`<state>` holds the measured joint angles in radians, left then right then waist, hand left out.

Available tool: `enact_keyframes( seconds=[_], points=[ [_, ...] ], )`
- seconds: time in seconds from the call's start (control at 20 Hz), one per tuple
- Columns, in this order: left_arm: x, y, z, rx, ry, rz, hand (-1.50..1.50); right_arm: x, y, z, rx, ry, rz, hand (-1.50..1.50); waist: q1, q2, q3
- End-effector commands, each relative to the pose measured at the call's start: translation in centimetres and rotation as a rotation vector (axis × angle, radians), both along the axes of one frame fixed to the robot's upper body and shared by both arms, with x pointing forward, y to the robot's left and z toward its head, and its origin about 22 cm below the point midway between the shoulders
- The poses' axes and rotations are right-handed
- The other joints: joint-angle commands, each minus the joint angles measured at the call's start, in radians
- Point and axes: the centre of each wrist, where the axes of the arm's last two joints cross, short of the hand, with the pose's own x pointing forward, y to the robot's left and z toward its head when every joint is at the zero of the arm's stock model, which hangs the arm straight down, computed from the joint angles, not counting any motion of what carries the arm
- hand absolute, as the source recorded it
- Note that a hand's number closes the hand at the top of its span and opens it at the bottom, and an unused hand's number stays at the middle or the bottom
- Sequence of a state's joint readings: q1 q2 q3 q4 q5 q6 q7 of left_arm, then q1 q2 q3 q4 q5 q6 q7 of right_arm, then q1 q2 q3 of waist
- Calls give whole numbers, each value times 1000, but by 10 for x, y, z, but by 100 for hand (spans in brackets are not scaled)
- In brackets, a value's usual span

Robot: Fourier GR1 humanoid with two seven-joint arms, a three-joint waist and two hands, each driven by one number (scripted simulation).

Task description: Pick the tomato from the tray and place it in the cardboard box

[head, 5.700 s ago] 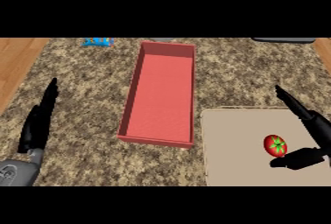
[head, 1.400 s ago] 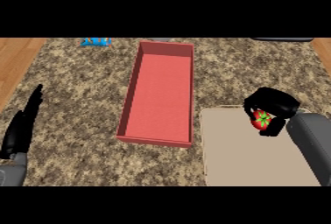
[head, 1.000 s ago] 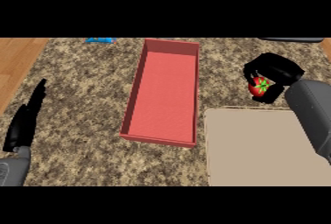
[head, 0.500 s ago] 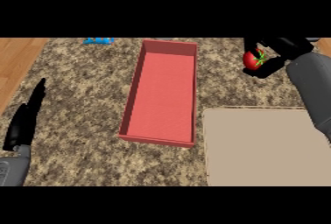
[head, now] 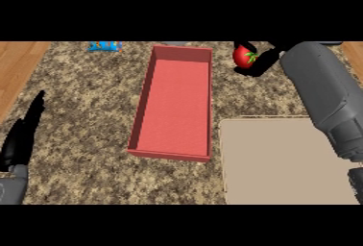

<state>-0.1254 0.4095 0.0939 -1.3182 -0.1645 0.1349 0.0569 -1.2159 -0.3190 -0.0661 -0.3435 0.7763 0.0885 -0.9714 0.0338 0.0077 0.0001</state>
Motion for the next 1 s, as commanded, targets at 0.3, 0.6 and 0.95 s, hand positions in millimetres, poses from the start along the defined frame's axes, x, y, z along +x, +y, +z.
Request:
enact_keyframes(
  seconds=[0.3,0.6,0.95],
  points=[
    [-15,-4,-11,9,-2,7,0,-1,113,39,77,210,68,150,-8,-5,-1],
    [2,4,1,4,-12,-3,0,-15,165,2,45,293,53,150,14,8,-1],
    [25,-23,8,2,-3,-76,0,-16,173,-1,19,291,-42,150,75,14,-2]
  ],
)
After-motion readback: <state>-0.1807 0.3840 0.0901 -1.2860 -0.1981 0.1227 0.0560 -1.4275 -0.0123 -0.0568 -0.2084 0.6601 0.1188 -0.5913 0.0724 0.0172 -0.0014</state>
